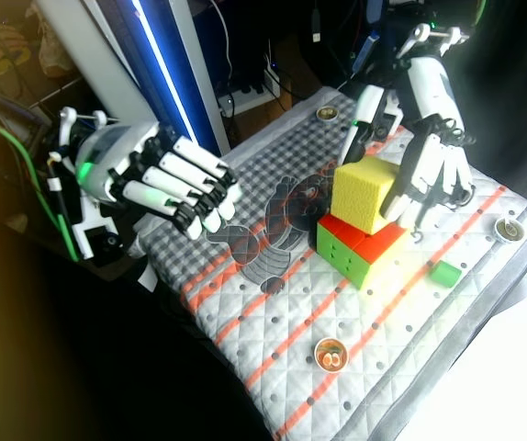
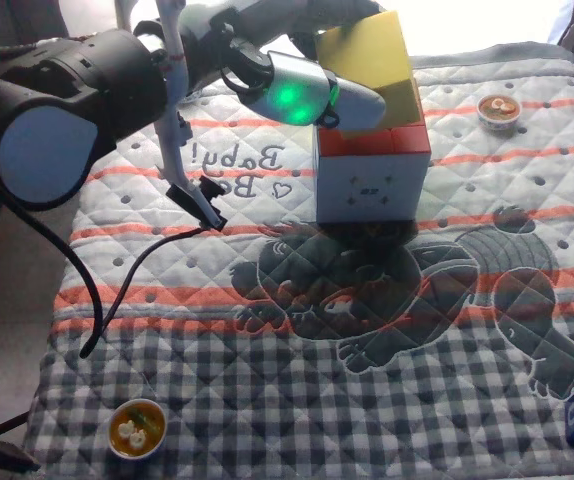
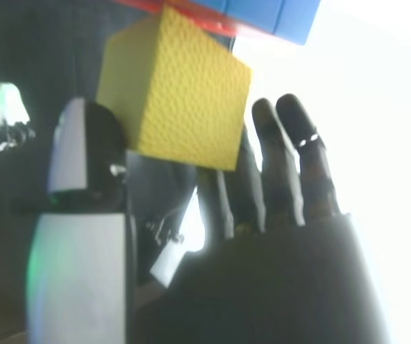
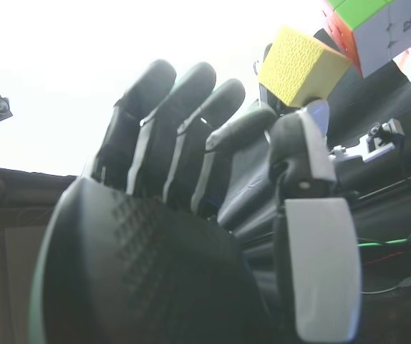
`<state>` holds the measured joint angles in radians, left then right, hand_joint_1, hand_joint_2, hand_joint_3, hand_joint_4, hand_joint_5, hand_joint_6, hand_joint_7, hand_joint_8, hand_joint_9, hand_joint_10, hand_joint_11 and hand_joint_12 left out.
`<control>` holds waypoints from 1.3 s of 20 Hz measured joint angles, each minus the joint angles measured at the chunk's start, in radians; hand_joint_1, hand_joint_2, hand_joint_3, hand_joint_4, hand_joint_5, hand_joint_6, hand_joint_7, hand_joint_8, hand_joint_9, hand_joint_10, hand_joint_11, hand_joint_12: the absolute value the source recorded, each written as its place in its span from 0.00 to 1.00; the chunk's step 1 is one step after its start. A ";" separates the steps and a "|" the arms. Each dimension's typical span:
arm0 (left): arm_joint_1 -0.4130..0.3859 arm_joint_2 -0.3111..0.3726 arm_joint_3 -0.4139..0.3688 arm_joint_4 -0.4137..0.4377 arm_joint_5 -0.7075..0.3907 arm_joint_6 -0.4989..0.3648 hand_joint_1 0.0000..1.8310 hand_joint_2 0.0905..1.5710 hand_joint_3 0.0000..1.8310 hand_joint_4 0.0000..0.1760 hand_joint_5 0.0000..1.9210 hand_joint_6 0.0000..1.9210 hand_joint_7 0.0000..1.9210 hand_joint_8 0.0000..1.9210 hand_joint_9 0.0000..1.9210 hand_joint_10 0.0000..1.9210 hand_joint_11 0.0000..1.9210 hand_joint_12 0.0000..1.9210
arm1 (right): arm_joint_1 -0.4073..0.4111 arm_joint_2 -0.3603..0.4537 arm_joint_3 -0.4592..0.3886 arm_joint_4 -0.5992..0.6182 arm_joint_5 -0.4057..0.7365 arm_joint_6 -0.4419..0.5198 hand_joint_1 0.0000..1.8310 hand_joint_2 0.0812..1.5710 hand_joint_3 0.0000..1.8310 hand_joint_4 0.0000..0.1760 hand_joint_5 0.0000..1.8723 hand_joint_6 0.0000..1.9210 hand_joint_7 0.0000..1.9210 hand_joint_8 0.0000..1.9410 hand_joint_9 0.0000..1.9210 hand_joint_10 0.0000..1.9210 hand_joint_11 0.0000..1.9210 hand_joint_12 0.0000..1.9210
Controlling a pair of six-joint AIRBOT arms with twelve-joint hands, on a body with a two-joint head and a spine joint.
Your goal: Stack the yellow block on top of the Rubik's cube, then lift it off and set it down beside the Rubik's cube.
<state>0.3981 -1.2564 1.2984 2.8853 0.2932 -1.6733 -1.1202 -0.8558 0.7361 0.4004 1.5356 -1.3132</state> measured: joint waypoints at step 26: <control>0.236 0.302 -0.331 -0.090 0.531 -0.001 0.00 0.75 0.00 0.28 0.12 0.01 0.18 0.09 0.03 0.54 0.00 0.93 | 0.359 -0.100 0.204 -0.069 -0.369 0.000 0.35 0.56 0.00 0.00 0.14 0.07 0.13 0.00 0.06 0.12 0.00 0.51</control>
<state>0.6342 -0.9543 0.9672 2.7956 0.8242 -1.6741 -0.7616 -0.9558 0.9405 0.3317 1.1664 -1.3136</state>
